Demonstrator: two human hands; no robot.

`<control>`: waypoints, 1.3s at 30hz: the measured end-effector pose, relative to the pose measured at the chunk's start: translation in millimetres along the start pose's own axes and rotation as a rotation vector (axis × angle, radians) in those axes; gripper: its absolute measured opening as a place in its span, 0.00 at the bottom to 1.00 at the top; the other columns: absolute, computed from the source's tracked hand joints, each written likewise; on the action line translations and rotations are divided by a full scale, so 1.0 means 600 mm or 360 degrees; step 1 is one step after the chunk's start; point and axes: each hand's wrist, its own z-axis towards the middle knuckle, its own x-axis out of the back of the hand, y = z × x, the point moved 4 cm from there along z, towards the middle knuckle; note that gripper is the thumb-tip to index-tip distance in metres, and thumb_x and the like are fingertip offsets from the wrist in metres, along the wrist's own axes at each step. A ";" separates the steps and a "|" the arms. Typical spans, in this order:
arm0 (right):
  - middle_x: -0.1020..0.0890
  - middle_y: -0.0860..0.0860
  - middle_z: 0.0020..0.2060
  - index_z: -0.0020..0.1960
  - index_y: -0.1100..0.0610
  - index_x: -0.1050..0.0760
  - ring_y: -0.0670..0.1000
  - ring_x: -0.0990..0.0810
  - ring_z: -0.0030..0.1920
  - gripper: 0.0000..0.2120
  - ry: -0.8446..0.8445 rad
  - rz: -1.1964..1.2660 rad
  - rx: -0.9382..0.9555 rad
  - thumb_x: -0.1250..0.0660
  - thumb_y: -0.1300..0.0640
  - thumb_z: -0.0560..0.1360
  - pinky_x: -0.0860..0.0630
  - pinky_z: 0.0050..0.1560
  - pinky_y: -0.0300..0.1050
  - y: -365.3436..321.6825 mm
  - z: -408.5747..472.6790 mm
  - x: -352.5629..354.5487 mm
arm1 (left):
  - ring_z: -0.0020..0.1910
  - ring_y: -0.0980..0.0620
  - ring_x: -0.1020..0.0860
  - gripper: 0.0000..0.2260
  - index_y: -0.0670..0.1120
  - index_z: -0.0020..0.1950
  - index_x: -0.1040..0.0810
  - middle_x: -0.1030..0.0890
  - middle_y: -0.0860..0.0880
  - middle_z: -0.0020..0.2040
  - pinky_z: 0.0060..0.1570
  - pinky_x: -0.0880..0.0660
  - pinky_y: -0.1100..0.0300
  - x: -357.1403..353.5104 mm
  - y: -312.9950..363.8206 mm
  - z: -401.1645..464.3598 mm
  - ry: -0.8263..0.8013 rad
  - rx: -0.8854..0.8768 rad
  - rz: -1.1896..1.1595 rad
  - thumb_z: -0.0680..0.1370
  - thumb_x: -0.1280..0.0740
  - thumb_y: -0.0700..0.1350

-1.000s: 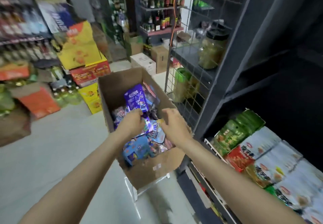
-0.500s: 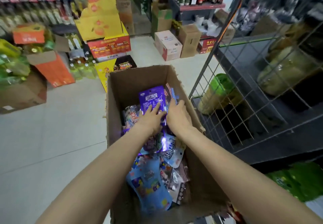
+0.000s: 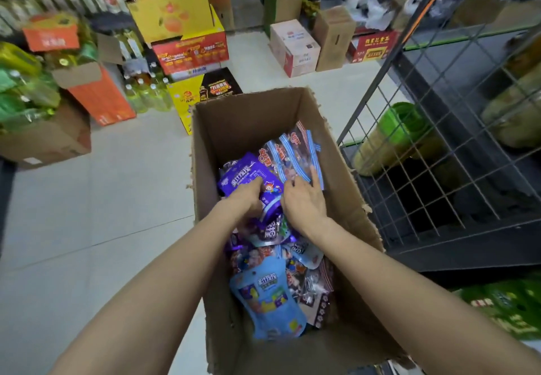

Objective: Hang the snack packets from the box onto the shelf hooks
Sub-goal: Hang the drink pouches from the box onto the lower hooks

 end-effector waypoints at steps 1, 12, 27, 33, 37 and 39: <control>0.26 0.61 0.63 0.67 0.63 0.31 0.56 0.29 0.66 0.18 -0.0057 0.0018 -0.0035 0.46 0.57 0.80 0.69 0.71 0.53 -0.006 0.001 -0.002 | 0.58 0.42 0.25 0.27 0.43 0.65 0.35 0.25 0.41 0.59 0.46 0.32 0.58 -0.005 0.001 -0.005 -0.0022 0.0005 -0.0006 0.70 0.27 0.41; 0.40 0.59 0.73 0.75 0.64 0.46 0.59 0.46 0.75 0.22 -0.0087 -0.0577 0.0183 0.54 0.57 0.82 0.61 0.74 0.53 -0.031 -0.041 -0.031 | 0.63 0.31 0.30 0.32 0.45 0.77 0.51 0.37 0.26 0.67 0.60 0.28 0.44 -0.061 0.040 -0.011 0.0204 -0.0048 0.0727 0.77 0.37 0.38; 0.26 0.60 0.60 0.51 0.61 0.26 0.61 0.31 0.62 0.04 -0.0024 0.1322 -0.0647 0.36 0.62 0.78 0.34 0.60 0.48 0.009 -0.021 -0.044 | 0.64 0.40 0.29 0.32 0.49 0.77 0.44 0.30 0.39 0.69 0.59 0.30 0.54 0.005 0.003 -0.121 0.0364 0.0018 -0.0553 0.75 0.42 0.31; 0.22 0.61 0.49 0.62 0.64 0.36 0.57 0.25 0.46 0.10 0.0188 0.1438 -0.0382 0.45 0.63 0.81 0.35 0.40 0.46 0.013 -0.053 0.041 | 0.58 0.50 0.24 0.31 0.50 0.67 0.32 0.22 0.49 0.59 0.54 0.24 0.56 0.029 -0.025 -0.175 0.0623 -0.0170 -0.1332 0.65 0.37 0.31; 0.23 0.58 0.39 0.63 0.54 0.31 0.54 0.30 0.30 0.16 0.0429 0.1486 -0.0257 0.44 0.67 0.79 0.40 0.31 0.45 0.028 -0.092 0.106 | 0.45 0.53 0.23 0.26 0.43 0.61 0.30 0.22 0.50 0.46 0.33 0.25 0.71 0.062 -0.009 -0.228 0.0738 -0.0354 -0.1713 0.68 0.39 0.22; 0.18 0.56 0.46 0.51 0.54 0.22 0.47 0.31 0.26 0.17 0.0439 0.1551 -0.0365 0.45 0.70 0.77 0.39 0.26 0.41 0.036 -0.115 0.120 | 0.41 0.53 0.22 0.24 0.44 0.58 0.27 0.20 0.50 0.42 0.31 0.24 0.69 0.065 -0.005 -0.254 0.0646 -0.0436 -0.1922 0.65 0.38 0.25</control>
